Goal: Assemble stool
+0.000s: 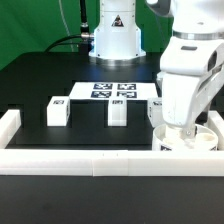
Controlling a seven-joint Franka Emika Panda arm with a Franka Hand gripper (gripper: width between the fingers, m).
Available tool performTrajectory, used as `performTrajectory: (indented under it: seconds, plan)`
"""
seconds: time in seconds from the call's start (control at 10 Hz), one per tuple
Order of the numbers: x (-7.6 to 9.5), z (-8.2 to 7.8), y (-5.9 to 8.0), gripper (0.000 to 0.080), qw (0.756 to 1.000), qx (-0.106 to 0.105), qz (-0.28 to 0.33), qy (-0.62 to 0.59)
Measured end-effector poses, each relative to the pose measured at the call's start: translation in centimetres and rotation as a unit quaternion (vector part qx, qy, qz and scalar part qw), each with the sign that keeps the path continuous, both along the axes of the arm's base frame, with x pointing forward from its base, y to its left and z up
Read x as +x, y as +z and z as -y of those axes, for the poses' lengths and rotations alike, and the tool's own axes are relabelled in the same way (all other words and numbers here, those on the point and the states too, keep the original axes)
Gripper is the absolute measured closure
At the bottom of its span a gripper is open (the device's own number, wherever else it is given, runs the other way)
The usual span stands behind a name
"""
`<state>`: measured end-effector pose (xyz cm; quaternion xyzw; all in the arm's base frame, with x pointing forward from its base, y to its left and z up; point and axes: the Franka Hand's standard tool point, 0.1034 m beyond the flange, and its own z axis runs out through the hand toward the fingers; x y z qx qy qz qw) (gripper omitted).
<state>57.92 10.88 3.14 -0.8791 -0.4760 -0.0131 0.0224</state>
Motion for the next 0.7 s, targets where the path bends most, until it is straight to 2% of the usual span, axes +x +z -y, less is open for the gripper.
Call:
performTrajectory:
  seconds: [0.1, 0.2, 0.4, 0.5, 0.7]
  plan:
    - [-0.1, 0.0, 1.0, 0.0205, 1.0, -0.001, 0.004, -0.004]
    - [-0.2, 0.1, 2.1, 0.0161, 1.0, -0.003, 0.007, -0.004]
    - [-0.9, 1.5, 4.0, 0.0152, 1.0, -0.008, 0.012, -0.009]
    - [-1.8, 2.8, 4.5, 0.015, 1.0, -0.01, 0.011, -0.018]
    - [-3.6, 4.8, 4.4, 0.015, 0.999, -0.01, 0.016, -0.035]
